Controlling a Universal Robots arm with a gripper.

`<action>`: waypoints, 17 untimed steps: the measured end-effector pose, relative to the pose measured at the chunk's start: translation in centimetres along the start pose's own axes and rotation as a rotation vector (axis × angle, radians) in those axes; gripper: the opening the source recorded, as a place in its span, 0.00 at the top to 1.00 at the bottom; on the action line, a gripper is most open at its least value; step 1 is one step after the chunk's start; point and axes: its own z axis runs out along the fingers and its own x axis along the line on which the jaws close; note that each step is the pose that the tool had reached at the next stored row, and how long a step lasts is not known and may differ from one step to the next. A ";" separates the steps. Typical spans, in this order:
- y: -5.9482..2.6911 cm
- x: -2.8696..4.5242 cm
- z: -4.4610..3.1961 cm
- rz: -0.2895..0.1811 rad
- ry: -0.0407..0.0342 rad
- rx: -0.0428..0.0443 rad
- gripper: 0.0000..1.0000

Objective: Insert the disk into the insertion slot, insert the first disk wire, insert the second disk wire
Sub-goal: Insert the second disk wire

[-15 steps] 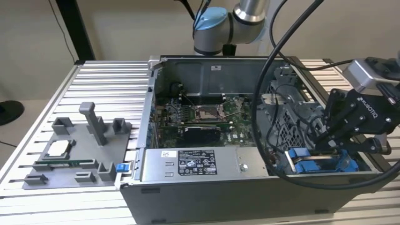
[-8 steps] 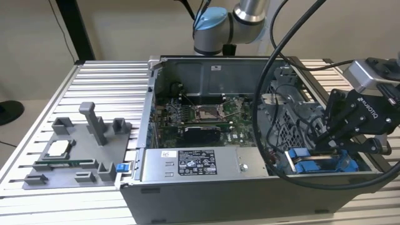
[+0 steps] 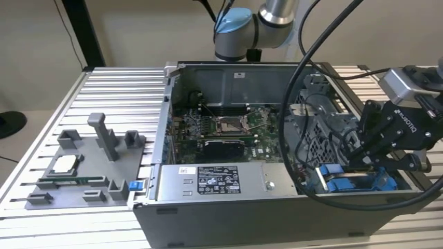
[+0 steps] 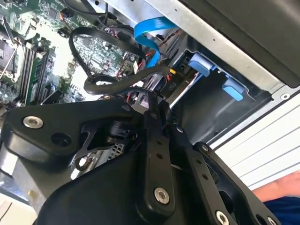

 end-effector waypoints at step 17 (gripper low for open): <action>0.24 0.08 -1.09 0.009 -0.0023 -0.0047 1.00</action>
